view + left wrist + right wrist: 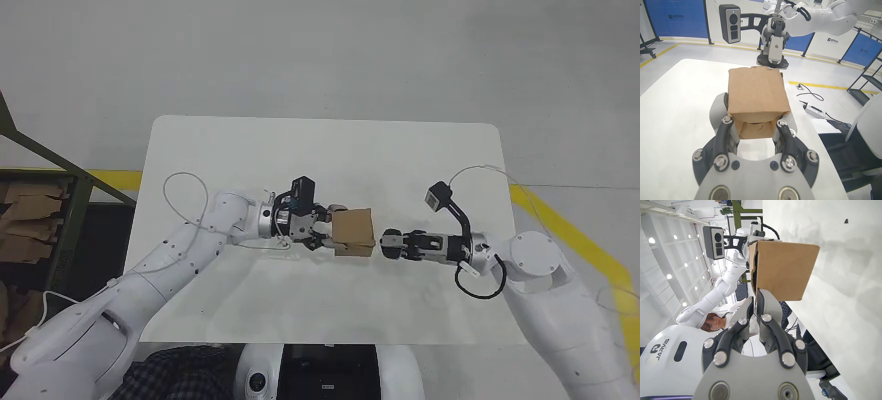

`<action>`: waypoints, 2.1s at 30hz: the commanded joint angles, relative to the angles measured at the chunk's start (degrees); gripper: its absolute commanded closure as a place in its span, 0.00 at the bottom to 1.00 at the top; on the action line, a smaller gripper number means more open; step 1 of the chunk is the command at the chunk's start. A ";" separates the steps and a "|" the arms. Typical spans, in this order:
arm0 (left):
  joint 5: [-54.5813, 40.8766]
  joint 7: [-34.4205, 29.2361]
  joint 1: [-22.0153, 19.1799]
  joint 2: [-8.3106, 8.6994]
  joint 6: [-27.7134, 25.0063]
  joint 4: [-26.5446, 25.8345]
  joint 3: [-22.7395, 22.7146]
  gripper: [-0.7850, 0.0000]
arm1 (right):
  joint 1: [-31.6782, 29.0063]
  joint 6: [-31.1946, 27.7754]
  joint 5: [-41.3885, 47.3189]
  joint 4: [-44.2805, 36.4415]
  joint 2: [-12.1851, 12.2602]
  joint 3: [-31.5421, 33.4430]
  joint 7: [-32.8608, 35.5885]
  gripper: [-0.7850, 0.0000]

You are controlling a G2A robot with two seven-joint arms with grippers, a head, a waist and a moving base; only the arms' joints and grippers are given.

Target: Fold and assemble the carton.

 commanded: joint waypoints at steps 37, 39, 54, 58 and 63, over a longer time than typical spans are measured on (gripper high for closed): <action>8.93 13.36 4.39 0.76 2.08 9.30 -6.53 0.00 | 6.74 -2.44 2.22 15.22 -3.47 -11.48 -6.05 1.00; 8.61 12.68 4.68 0.96 2.77 9.88 -7.37 0.00 | 7.48 -2.50 2.26 16.51 -3.80 -12.29 -6.27 1.00; 3.36 3.28 4.24 -0.16 4.19 12.38 -8.96 0.00 | 10.35 -3.40 3.09 21.82 -5.31 -15.13 -5.45 1.00; 2.47 1.68 3.46 -0.73 3.53 13.47 -8.78 0.00 | 10.82 -3.60 3.57 22.66 -5.60 -15.57 -4.62 1.00; 2.27 0.45 3.06 -1.37 2.80 13.67 -8.30 0.00 | 11.15 -3.88 3.75 23.37 -5.84 -15.74 -4.22 1.00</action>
